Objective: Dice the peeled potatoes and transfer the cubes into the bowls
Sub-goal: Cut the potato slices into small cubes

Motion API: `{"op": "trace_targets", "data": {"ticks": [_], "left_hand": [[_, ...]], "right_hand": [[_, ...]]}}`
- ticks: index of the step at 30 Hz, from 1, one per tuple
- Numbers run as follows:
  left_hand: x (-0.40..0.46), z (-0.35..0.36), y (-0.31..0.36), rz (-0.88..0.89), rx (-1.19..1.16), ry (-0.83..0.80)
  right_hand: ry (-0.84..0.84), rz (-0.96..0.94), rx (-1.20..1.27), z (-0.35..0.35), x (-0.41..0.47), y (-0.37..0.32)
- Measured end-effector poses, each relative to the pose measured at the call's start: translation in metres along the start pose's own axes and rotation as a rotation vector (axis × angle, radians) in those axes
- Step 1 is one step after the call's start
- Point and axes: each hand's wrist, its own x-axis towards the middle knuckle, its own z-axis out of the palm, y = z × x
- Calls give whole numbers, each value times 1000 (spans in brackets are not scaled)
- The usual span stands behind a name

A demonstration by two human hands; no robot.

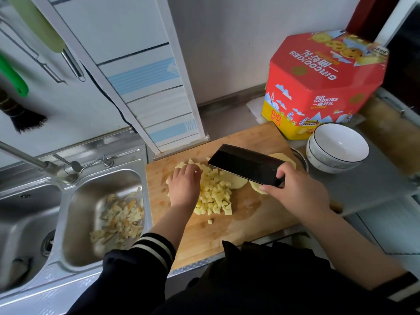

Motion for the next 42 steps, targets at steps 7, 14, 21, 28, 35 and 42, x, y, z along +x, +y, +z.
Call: {"op": "trace_targets", "data": {"ticks": [7,14,21,28,35,42], "left_hand": [[-2,-16,7,87,222,-110],[17,-11,53,153,156,-429],[34,24,82,208,290,-627],[50,40,84,168,460,-694],[53,49,95,269,430,-548],[87,64,102,295,338,-759]], "right_hand": [[-15,104,134,2,-5,12],[-58,255,383,-7,-5,26],[-40,371,634,-14,-6,47],[9,456,747,-11,-13,61],[53,461,767,-18,-10,65],[58,486,726,-17,-11,67]]}}
